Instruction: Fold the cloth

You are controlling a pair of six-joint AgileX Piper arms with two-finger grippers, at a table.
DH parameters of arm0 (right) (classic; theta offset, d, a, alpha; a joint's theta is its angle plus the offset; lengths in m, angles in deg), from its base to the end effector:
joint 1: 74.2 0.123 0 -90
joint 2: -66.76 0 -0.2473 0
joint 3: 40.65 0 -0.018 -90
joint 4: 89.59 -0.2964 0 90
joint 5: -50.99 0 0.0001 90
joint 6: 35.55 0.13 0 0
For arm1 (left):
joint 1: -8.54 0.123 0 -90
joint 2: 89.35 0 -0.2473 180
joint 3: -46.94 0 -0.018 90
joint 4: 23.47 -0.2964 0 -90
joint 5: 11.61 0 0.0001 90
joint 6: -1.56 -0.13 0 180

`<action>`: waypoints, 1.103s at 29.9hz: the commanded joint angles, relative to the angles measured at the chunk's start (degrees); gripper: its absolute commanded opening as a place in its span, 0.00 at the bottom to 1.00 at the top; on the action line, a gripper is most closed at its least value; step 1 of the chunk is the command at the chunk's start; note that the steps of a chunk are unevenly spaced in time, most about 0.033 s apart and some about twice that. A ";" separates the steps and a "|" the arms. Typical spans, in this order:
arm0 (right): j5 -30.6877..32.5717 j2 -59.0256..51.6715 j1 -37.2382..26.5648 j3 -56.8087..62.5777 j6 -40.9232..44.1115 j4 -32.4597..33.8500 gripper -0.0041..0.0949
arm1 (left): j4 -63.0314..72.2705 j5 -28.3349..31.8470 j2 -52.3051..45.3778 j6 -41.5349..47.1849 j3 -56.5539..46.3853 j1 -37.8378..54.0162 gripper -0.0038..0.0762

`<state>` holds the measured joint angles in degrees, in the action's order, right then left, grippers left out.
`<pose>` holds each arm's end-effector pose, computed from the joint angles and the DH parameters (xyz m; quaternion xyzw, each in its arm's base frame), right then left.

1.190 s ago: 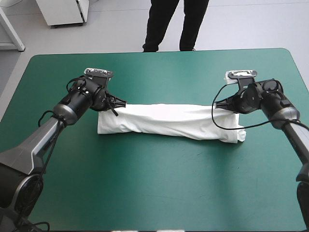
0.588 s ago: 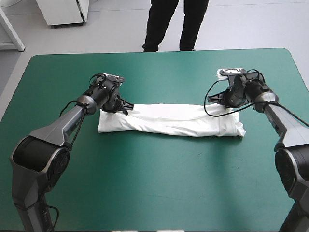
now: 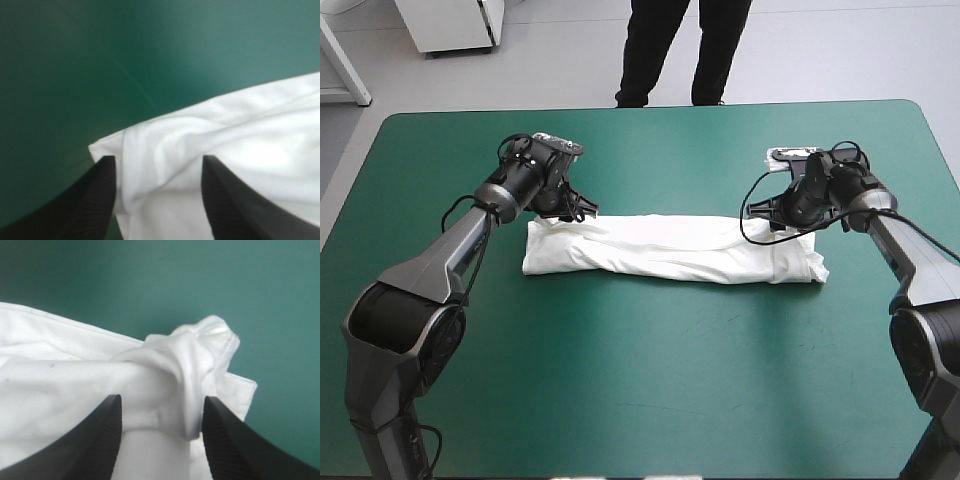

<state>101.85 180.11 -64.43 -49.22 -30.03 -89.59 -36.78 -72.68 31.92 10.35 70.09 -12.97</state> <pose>0.4363 0.0751 0.1734 -0.0362 0.9768 0.0281 0.2091 0.4477 -0.1483 0.1918 0.1448 0.9668 0.0592 0.2019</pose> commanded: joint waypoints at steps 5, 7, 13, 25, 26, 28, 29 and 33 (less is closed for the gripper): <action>-0.87 -7.98 -0.29 -1.88 -0.05 2.87 0.46 | 7.32 -2.49 -3.55 -8.79 12.56 -0.07 0.44; -0.64 -9.07 -0.29 -1.88 -0.05 3.24 0.46 | 11.90 -3.41 -3.55 -12.24 14.01 -0.07 0.16; 0.52 -11.33 -0.29 -1.88 -0.05 3.46 0.46 | 20.88 -8.18 -3.55 -20.35 14.94 -3.51 0.02; 2.18 -14.80 -0.29 -1.88 0.38 4.68 0.46 | 22.32 -3.44 -2.71 -22.70 14.94 -15.90 0.02; 2.42 -15.17 -0.29 -1.88 0.38 4.68 0.46 | 22.49 -3.31 -2.19 -22.70 14.94 -16.11 0.02; 2.47 -15.78 -0.29 -1.88 0.38 5.14 0.46 | 23.10 -2.88 -1.16 -22.70 14.94 -16.32 0.02; 2.70 -16.10 -0.29 -1.88 0.38 5.14 0.46 | 23.38 -2.88 -0.52 -22.70 14.94 -16.35 0.02; 3.02 -16.91 -0.29 -1.78 0.38 5.14 0.46 | 24.89 -2.75 2.98 -23.22 14.94 -16.39 0.02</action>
<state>106.21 166.41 -64.43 -49.29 -29.57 -85.26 -14.09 -77.42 35.95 -12.64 83.31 -29.02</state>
